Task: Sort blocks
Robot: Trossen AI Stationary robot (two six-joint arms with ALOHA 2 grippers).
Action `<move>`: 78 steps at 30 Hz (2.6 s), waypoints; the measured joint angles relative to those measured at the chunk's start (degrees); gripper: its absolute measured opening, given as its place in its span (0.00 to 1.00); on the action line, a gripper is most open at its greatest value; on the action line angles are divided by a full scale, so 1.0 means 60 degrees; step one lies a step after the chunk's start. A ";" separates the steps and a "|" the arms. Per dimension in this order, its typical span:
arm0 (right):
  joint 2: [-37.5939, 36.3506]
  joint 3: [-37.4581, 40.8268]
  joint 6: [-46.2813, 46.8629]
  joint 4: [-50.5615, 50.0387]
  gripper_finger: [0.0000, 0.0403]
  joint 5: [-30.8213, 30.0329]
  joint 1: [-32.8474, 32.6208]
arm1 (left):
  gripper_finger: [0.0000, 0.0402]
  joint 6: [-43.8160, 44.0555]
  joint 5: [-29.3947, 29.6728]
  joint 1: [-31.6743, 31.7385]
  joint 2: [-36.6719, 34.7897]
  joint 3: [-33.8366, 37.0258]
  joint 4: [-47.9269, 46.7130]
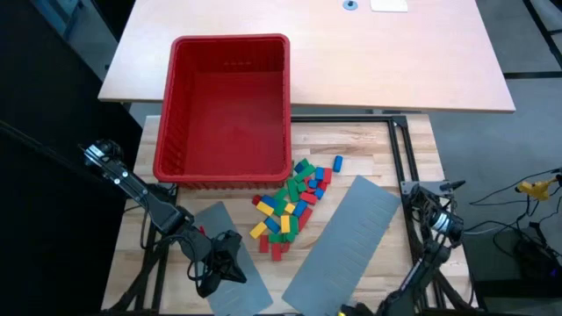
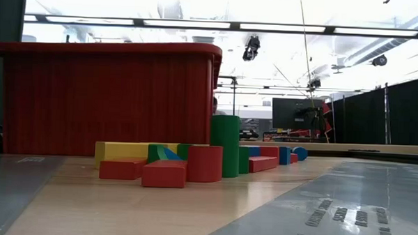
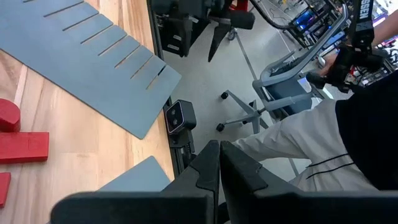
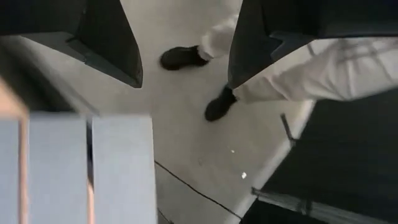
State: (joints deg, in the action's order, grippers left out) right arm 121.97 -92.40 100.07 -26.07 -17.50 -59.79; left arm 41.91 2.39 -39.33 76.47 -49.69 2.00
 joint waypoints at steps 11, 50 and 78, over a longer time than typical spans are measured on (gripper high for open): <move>0.0481 0.0007 0.3378 0.2443 0.53 -0.2291 -0.0796 | 0.00 -0.0142 0.0004 0.0000 0.0000 0.0000 -0.0004; 0.0962 -0.0061 0.4237 0.1760 0.41 -0.6104 -0.0743 | 0.00 0.0397 -0.0294 -0.0084 0.0001 0.0000 -0.0001; 0.1016 -0.0120 0.3899 0.1239 0.26 -0.6642 -0.0805 | 0.00 0.0323 -0.1110 -0.0080 0.0000 0.0000 -0.0076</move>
State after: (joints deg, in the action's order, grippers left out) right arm 128.07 -93.12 123.47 -18.63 -57.35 -64.62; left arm 43.85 -4.27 -39.81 76.47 -49.69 1.54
